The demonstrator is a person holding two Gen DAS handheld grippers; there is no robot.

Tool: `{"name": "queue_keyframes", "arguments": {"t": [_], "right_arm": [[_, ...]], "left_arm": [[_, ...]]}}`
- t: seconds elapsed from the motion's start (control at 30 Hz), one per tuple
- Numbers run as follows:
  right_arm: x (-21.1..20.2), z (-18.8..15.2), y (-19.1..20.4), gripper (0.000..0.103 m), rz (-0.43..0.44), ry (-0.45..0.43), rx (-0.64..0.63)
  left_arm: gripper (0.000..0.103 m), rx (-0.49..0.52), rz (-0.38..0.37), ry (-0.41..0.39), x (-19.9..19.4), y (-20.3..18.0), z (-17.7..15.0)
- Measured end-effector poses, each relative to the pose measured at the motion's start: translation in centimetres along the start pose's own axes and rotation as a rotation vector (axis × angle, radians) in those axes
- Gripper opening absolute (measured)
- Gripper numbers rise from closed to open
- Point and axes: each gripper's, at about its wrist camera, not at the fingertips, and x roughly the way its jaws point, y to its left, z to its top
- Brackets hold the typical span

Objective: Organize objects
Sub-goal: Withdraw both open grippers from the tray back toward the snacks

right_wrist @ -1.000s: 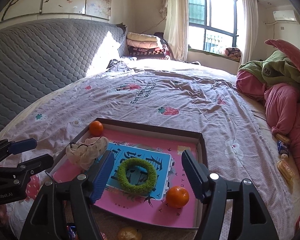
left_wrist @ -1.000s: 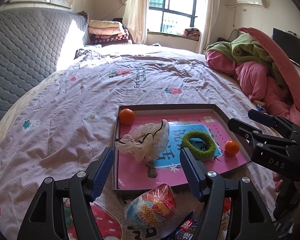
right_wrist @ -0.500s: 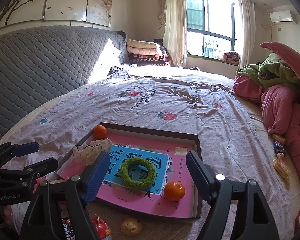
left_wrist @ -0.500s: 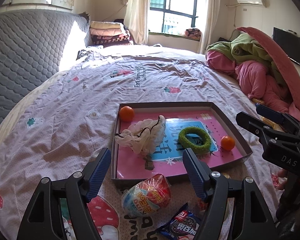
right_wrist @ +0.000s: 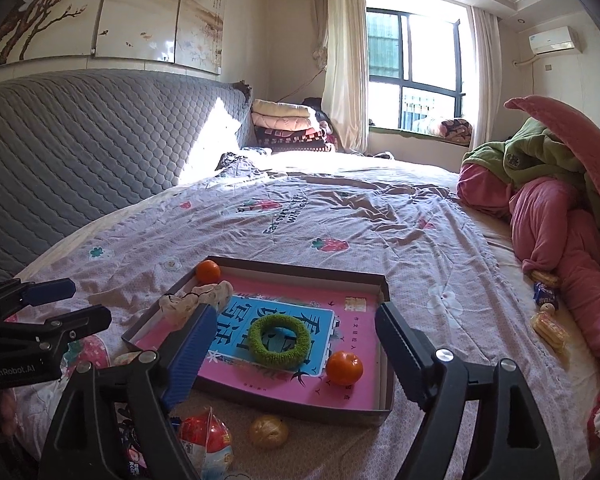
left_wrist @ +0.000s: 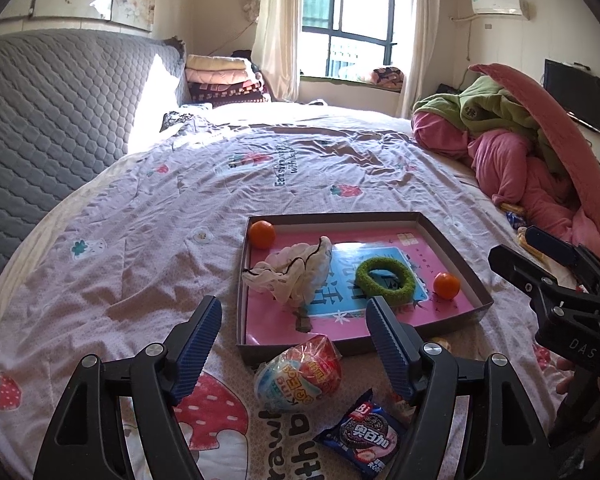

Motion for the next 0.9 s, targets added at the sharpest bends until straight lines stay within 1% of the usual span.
{"name": "queue_keyframes", "arguments": {"t": [0.1, 0.23, 0.37, 0.5, 0.9], "right_arm": [[-0.7, -0.3, 0.2, 0.081, 0.014, -0.016, 0.005], [-1.7, -0.6, 0.4, 0.082, 0.024, -0.038, 0.006], [-2.5, -0.8, 0.5, 0.086, 0.039, -0.059, 0.014], [-3.1, -1.2, 0.7, 0.087, 0.038, -0.068, 0.01], [-3.3, -2.9, 2.3, 0.088, 0.059, -0.024, -0.025]], "left_arm": [[0.076, 0.005, 0.007, -0.005, -0.5, -0.1, -0.4], [0.076, -0.001, -0.012, 0.004, -0.8, -0.2, -0.9], [0.076, -0.003, -0.018, 0.014, -1.0, -0.3, -1.4], [0.076, 0.004, -0.013, 0.019, -1.1, -0.4, -1.9], [0.076, 0.026, -0.002, 0.048, -1.1, -0.9, -3.4]]}}
